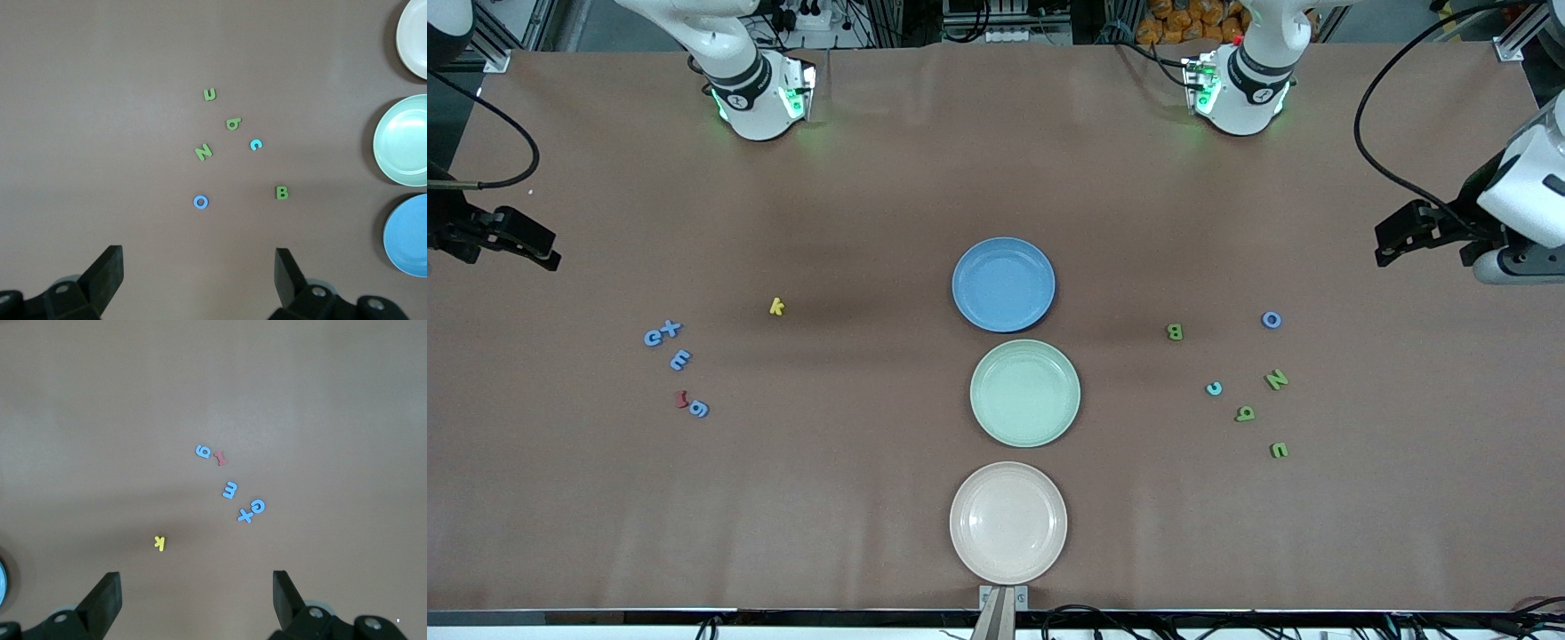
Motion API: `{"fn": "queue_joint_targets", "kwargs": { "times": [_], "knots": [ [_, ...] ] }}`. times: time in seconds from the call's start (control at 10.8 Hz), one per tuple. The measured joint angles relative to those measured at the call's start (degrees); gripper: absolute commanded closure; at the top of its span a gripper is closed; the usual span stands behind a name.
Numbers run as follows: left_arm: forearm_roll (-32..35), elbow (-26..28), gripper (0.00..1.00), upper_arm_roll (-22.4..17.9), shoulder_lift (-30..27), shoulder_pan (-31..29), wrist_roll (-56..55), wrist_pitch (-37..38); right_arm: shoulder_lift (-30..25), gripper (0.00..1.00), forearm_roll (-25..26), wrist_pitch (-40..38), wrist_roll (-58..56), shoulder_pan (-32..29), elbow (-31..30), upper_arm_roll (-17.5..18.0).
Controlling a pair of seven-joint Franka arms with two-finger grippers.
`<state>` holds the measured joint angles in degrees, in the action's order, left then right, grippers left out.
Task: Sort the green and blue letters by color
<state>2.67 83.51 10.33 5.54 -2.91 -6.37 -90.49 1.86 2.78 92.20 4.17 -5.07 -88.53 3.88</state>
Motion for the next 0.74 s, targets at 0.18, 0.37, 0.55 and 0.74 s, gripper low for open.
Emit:
{"fn": "queue_joint_targets", "kwargs": {
  "times": [0.18, 0.37, 0.55, 0.74],
  "knots": [
    [0.0, 0.96, 0.0, -0.02, 2.71, -0.02, 0.0, -4.01, -0.01, 0.0, 0.0, 0.0, 0.01, 0.0, -0.21, 0.0],
    [0.0, 1.87, 0.0, -0.06, 7.23, -0.06, -0.35, -8.4, -0.03, 0.0, 0.0, 0.02, 0.03, -0.01, -0.41, -0.01],
    [0.0, 2.24, 0.0, -0.01, 12.6, 0.22, -2.59, -12.26, -0.21, 0.0, 0.0, 1.62, 0.18, -0.43, -1.61, -0.08],
    [0.06, 3.83, 0.0, 0.03, 16.61, 0.99, -4.77, -18.04, -0.58, 0.0, 0.0, 5.46, 0.26, -2.46, -5.35, -0.19]
  ]
}}
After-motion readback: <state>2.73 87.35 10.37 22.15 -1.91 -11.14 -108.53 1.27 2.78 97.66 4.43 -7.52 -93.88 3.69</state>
